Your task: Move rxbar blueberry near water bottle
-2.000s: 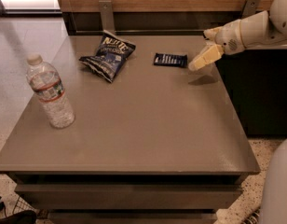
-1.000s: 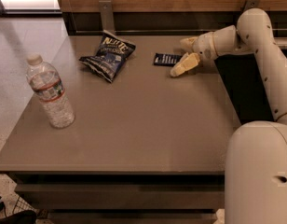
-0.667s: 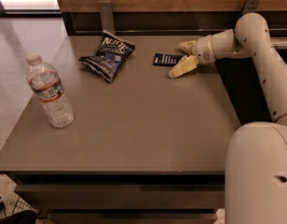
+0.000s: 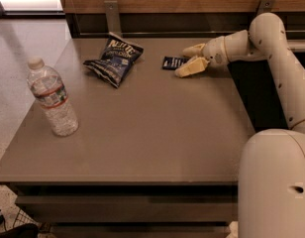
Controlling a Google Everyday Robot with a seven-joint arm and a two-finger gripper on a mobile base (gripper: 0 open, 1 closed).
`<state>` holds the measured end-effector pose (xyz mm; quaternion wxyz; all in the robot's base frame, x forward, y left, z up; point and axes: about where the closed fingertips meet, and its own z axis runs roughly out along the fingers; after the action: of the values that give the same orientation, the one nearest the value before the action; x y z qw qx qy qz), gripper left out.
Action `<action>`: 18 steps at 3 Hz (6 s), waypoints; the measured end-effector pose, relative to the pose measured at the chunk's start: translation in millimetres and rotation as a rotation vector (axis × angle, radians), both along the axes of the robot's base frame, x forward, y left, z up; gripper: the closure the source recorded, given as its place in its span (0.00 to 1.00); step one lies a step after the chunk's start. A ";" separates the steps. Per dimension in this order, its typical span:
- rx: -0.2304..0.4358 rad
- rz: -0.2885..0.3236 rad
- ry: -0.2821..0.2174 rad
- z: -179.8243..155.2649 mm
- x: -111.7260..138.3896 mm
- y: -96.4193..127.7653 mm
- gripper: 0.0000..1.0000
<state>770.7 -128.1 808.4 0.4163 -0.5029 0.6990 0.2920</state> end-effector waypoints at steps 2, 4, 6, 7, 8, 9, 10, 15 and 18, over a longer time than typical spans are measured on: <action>0.000 0.000 0.000 8.2 0.0 0.3 1.00; 0.000 0.001 0.000 8.8 0.0 0.5 1.00; 0.000 0.001 0.000 8.9 0.0 0.5 1.00; -0.001 0.000 -0.001 9.8 -0.7 0.5 1.00; -0.021 -0.009 -0.024 23.5 -10.7 0.7 1.00; -0.054 -0.027 -0.071 49.0 -37.4 3.8 1.00; -0.095 -0.117 -0.266 129.5 -93.2 -9.0 1.00; -0.157 0.189 -0.123 58.6 -292.3 190.9 1.00; -0.146 0.207 -0.114 50.1 -291.2 198.8 0.31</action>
Offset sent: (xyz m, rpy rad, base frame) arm 0.0000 0.0000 0.0049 0.0000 0.0000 0.0000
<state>479.6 70.7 858.5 0.3854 -0.6167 0.6381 0.2529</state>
